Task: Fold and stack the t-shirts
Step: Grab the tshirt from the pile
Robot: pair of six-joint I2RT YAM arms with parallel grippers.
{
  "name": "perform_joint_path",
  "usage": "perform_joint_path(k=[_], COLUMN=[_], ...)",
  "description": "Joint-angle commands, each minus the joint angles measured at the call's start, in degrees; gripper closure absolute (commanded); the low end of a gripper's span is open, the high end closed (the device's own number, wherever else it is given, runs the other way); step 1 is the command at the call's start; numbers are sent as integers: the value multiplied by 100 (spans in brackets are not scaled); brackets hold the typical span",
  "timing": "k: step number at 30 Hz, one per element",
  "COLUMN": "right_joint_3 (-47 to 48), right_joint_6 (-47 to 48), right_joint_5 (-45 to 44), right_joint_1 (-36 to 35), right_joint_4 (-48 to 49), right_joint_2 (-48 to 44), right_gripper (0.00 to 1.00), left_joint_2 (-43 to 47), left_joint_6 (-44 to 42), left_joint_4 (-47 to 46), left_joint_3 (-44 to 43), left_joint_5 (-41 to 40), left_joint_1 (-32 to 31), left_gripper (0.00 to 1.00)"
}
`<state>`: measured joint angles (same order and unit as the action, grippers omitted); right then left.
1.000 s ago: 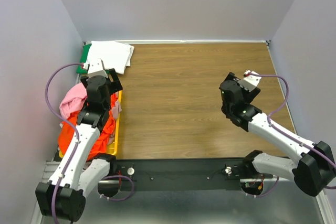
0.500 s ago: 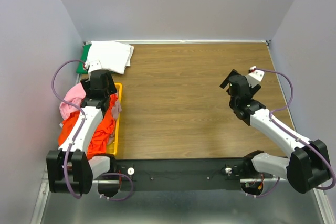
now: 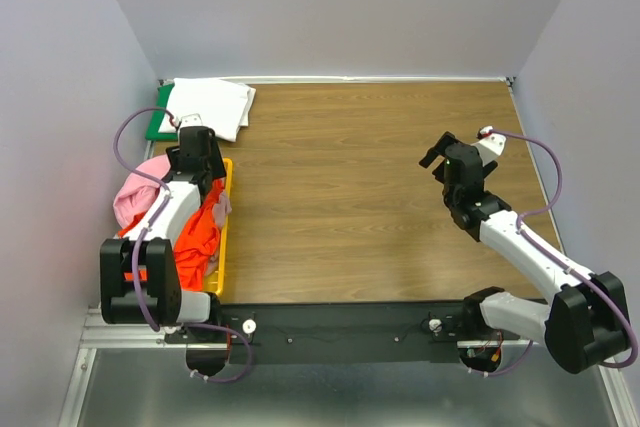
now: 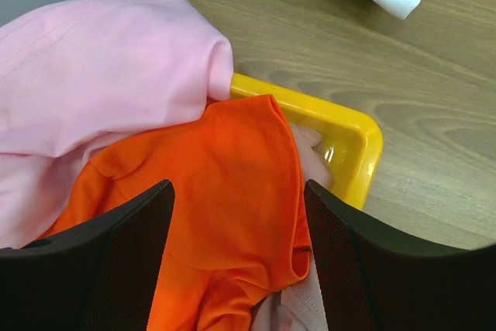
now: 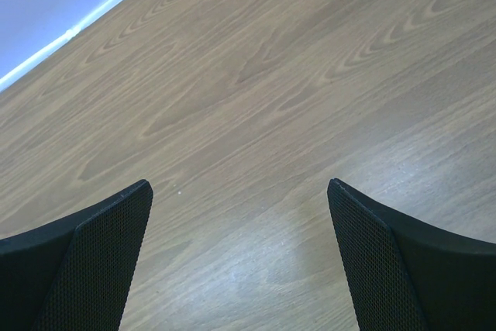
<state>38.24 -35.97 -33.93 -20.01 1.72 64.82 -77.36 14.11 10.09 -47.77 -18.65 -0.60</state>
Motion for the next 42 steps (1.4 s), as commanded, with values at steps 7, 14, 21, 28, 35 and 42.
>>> perform_joint_path(k=[7,14,21,28,35,42], right_joint_3=[-141,-168,-185,-203,-176,-150], right_joint_6=[37,37,37,63,169,186], right_joint_5=[194,203,176,168,106,80], right_joint_1=[94,111,129,146,155,173], right_joint_4=[145,154,154,154,145,136], right_joint_2=[-171,-197,-215,-250,-505,-453], right_gripper=[0,0,0,0,0,0], left_joint_2=[-516,-850,-842,-956,-63,2048], left_joint_6=[-172,-163,-136,-154,-110,276], left_joint_4=[20,98,125,169,432,1038], left_joint_3=[-198,-294,-286,-321,-303,-733], left_joint_5=[529,749,732,925,1031,688], left_joint_1=[16,7,7,16,16,16], left_gripper=[29,36,63,98,100,100])
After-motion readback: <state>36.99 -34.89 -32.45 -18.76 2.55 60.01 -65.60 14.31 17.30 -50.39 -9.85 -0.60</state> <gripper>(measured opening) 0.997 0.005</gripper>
